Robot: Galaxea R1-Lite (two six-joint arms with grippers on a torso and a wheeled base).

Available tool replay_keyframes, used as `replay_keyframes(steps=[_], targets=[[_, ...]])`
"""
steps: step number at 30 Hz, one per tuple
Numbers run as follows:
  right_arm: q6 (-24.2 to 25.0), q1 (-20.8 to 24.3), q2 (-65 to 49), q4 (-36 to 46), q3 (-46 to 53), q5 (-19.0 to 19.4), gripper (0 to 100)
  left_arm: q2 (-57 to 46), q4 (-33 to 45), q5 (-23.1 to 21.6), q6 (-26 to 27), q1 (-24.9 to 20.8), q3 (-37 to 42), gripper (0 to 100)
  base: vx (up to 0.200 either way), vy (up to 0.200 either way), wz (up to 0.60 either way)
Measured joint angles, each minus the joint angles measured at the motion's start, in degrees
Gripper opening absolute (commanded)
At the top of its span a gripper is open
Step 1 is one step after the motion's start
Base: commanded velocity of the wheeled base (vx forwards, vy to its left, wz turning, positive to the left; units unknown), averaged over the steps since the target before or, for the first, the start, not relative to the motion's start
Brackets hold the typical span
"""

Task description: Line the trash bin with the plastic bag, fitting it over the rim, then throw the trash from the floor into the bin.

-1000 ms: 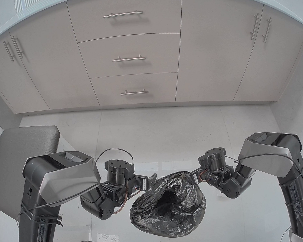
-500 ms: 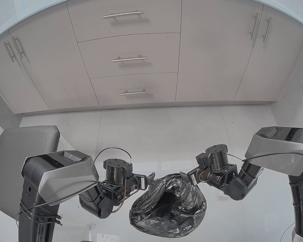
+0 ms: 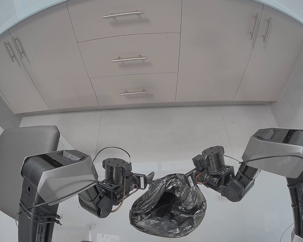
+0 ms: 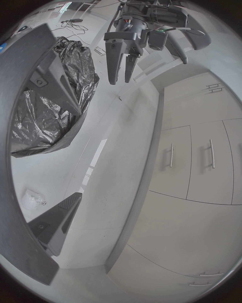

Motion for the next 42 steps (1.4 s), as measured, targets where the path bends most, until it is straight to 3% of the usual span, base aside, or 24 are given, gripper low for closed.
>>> replay_keyframes(steps=[13, 42], targets=[[0.0, -0.3, 2.2, 0.4, -2.5, 0.0, 100, 0.0, -0.1, 0.0, 0.0, 0.0, 0.1, 100, 0.0, 0.0, 0.0], [-0.1, -3.9, 8.5, 13.6, -18.6, 0.0, 100, -0.5, -0.2, 0.0, -0.4, -0.1, 0.8, 100, 0.0, 0.0, 0.0]])
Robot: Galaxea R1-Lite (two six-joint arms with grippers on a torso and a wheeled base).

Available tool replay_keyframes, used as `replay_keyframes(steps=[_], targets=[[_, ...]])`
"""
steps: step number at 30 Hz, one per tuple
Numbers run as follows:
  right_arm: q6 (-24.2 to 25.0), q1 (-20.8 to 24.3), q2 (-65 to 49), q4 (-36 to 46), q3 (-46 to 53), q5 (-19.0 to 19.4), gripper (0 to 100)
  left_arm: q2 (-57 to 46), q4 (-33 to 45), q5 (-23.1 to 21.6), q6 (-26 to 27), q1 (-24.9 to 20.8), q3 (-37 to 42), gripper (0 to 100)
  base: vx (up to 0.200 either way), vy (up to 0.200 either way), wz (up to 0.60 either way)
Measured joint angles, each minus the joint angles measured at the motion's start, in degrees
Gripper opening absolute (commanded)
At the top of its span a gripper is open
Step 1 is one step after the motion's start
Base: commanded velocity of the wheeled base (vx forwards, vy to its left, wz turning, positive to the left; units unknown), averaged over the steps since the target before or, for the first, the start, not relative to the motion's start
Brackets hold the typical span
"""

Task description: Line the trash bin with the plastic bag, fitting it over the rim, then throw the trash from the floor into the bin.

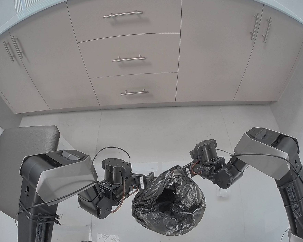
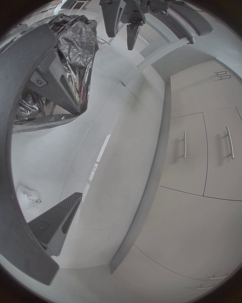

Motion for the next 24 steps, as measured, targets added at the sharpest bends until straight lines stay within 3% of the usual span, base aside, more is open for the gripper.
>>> replay_keyframes(steps=[14, 19, 22, 24], targets=[[0.1, 0.2, 0.5, 1.5, -1.2, 0.0, 100, -0.3, 0.0, 0.1, -0.2, -0.1, 0.5, 100, 0.0, 0.0, 0.0], [0.1, 0.3, -3.3, 1.5, 2.9, 0.2, 100, -1.7, 0.0, 0.1, -3.5, -0.7, 1.9, 100, 0.0, 0.0, 0.0], [0.7, 0.4, -6.4, 1.2, 7.0, 2.0, 100, -2.9, 0.0, 0.0, -4.6, -1.0, 2.8, 100, 0.0, 0.0, 0.0], [2.3, 0.5, -8.9, 1.0, 10.3, 5.5, 100, -3.6, 0.0, 0.0, -4.8, -1.1, 3.2, 100, 0.0, 0.0, 0.0]])
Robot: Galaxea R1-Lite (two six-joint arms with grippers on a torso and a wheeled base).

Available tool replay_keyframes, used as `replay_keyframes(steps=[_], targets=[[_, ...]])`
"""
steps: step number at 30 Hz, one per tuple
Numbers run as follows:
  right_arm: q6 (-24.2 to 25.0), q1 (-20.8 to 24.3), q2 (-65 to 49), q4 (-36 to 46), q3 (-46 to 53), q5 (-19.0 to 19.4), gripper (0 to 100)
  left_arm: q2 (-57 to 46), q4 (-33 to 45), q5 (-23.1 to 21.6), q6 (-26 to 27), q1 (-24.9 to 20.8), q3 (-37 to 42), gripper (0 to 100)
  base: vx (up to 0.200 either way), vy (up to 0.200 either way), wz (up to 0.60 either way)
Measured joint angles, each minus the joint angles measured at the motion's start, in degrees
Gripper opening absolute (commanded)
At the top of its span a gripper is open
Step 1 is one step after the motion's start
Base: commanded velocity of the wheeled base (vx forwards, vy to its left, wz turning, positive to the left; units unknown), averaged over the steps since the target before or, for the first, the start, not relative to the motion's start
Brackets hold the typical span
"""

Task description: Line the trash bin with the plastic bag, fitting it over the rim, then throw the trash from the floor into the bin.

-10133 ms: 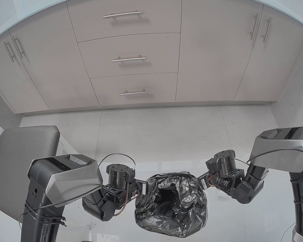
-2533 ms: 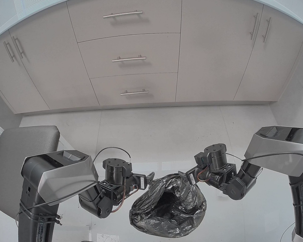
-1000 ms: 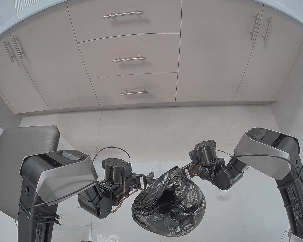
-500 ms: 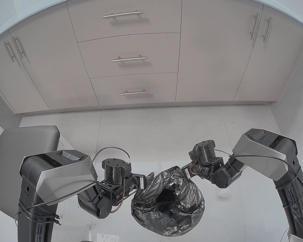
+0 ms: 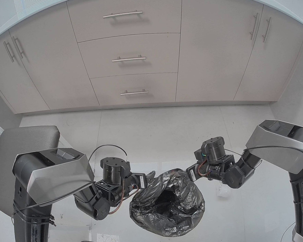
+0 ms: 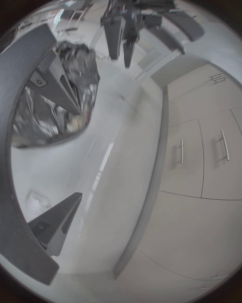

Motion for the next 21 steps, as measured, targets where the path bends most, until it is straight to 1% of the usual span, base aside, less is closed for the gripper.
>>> replay_keyframes(steps=[3, 5, 7, 8, 12, 14, 17, 21], targets=[[3.1, 0.2, -3.1, -1.1, 3.5, 7.5, 100, -0.7, 0.5, -0.2, 0.3, -0.1, 0.2, 100, 0.0, 0.0, 0.0], [5.6, -0.2, -5.0, -2.5, 5.6, 12.6, 100, -1.0, 1.3, -0.2, 1.6, -0.3, 0.3, 100, 0.0, 0.0, 0.0], [8.3, -1.2, -6.4, -4.5, 7.2, 16.3, 100, -1.2, 2.0, -0.3, 3.9, -0.5, 0.2, 100, 0.0, 0.0, 0.0], [9.2, -1.6, -6.9, -5.6, 7.9, 17.5, 100, -1.2, 2.4, -0.3, 5.5, -0.6, 0.1, 100, 0.0, 0.0, 0.0], [11.4, -3.1, -7.0, -10.1, 9.7, 19.1, 100, -0.9, 4.6, 0.4, 11.0, -0.7, -0.9, 100, 0.0, 0.0, 0.0], [12.1, -3.7, -6.2, -14.0, 10.2, 19.3, 100, -0.4, 5.5, 1.3, 14.0, -0.7, -1.5, 100, 0.0, 0.0, 0.0], [12.7, -4.4, -4.8, -16.6, 10.9, 19.5, 100, 1.0, 6.8, 3.1, 17.6, -0.1, -3.2, 100, 0.0, 0.0, 0.0], [12.9, -4.9, -3.7, -16.9, 11.2, 19.6, 100, 2.3, 9.8, 4.0, 19.0, 0.4, -5.3, 100, 0.0, 0.0, 0.0]])
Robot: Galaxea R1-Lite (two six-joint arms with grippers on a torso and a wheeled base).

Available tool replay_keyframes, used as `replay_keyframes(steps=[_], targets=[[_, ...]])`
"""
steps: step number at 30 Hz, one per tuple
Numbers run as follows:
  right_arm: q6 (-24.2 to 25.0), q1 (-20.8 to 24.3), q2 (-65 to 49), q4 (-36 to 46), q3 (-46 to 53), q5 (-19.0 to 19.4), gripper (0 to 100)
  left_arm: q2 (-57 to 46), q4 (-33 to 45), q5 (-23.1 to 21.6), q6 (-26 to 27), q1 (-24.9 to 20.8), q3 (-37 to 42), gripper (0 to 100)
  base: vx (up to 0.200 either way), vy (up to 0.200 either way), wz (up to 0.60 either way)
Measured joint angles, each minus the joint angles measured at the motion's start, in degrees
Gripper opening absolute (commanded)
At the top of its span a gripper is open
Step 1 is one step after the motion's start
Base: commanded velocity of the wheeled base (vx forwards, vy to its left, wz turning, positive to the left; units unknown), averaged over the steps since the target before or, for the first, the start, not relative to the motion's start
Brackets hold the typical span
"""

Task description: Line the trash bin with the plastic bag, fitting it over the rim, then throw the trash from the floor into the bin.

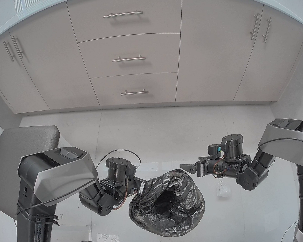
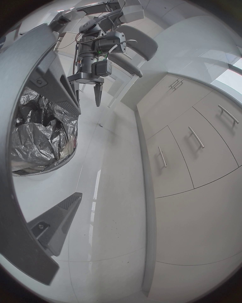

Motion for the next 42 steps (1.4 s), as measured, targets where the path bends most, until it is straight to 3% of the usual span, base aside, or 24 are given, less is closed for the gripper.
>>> replay_keyframes(steps=[14, 23, 31, 42], targets=[[0.0, -0.9, 1.0, -0.2, -0.1, -0.2, 100, -1.0, 0.9, 1.1, -2.2, 0.1, -1.2, 100, 0.0, 0.0, 0.0], [0.0, -0.9, 1.3, -0.1, -0.1, -0.3, 100, -5.0, 1.0, 1.1, -6.5, -4.6, 3.1, 100, 0.0, 0.0, 0.0], [0.0, -0.9, 1.6, -0.1, -0.2, -0.3, 100, -3.7, 1.2, 1.1, -5.8, -6.6, 2.6, 100, 0.0, 0.0, 0.0], [0.0, -0.9, 2.0, -0.1, -0.5, -0.4, 100, 0.0, 1.3, 1.4, -2.9, -5.2, 1.2, 100, 0.0, 0.0, 0.0]])
